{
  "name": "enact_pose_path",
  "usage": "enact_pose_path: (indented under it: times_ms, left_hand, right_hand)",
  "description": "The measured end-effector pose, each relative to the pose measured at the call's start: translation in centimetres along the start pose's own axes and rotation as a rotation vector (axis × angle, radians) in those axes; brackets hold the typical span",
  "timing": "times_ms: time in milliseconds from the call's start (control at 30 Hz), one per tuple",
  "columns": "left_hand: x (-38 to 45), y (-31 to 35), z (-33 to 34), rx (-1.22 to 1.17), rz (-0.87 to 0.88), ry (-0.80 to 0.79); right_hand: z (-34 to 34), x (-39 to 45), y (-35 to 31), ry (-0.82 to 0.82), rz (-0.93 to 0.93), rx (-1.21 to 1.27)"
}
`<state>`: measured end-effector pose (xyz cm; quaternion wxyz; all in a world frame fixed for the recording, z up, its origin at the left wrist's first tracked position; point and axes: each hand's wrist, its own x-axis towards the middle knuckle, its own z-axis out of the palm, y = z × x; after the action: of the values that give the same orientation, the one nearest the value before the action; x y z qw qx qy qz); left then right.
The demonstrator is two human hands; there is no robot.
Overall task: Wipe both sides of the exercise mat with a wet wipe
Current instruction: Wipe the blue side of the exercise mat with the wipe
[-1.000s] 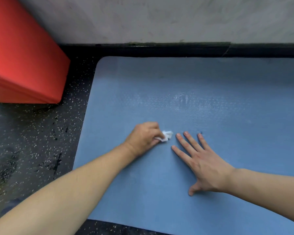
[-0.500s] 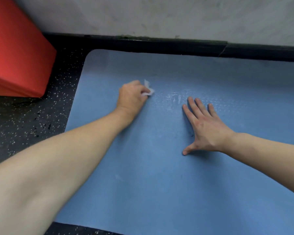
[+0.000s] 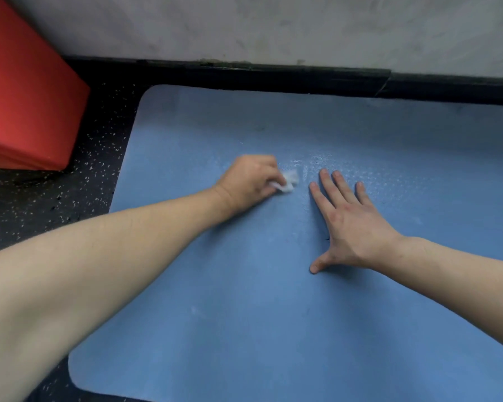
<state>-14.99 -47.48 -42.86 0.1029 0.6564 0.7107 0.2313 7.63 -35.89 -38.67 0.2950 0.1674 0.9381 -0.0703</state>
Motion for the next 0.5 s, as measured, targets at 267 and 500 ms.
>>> enact_pose_path:
  times_ms: [267, 500]
  left_hand:
    - [2.0, -1.3, 0.6, 0.001, -0.022, 0.090]
    - [6.5, -7.1, -2.1, 0.098, -0.579, 0.404]
  right_hand:
    - [-2.9, 1.5, 0.3, 0.089, 0.040, 0.075]
    - [-4.3, 5.4, 2.1, -0.003, 0.143, 0.081]
